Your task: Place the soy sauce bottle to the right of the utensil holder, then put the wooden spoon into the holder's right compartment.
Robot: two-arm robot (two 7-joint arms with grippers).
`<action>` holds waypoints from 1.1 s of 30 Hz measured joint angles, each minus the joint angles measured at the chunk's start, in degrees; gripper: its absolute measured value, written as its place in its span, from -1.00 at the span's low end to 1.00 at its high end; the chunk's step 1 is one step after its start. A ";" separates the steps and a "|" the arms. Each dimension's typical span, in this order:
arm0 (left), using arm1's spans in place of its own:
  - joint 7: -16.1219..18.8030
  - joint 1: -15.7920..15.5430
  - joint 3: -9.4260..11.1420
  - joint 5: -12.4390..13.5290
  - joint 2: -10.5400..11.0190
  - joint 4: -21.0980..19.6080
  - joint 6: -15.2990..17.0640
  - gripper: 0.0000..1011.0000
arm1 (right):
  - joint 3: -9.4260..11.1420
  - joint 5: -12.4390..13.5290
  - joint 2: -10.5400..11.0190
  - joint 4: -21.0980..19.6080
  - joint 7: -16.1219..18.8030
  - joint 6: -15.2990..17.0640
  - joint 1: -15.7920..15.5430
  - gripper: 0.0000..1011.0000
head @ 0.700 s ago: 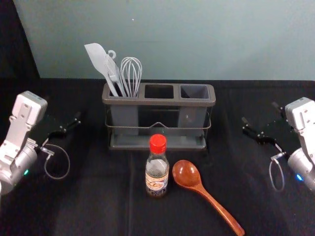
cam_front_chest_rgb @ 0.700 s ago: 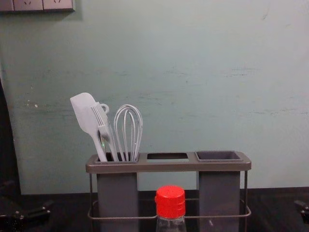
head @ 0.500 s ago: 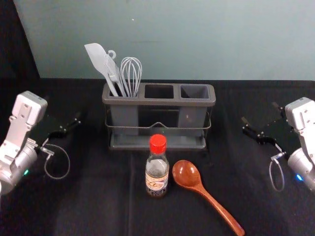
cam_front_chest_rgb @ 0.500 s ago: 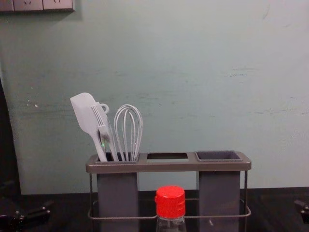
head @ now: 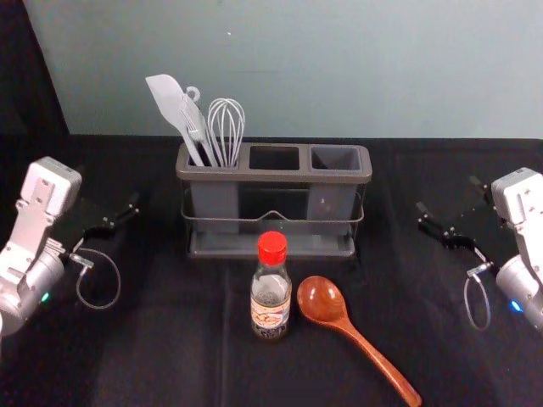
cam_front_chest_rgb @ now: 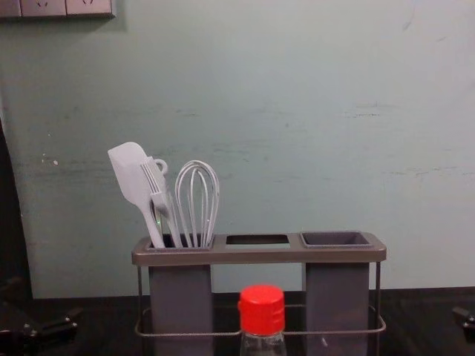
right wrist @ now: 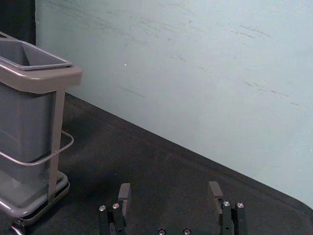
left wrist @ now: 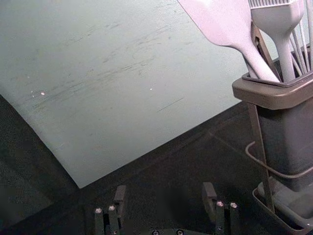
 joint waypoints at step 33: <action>0.00 0.00 0.00 0.00 0.00 0.00 0.00 0.98 | 0.00 0.00 0.00 0.00 0.00 0.00 0.00 0.98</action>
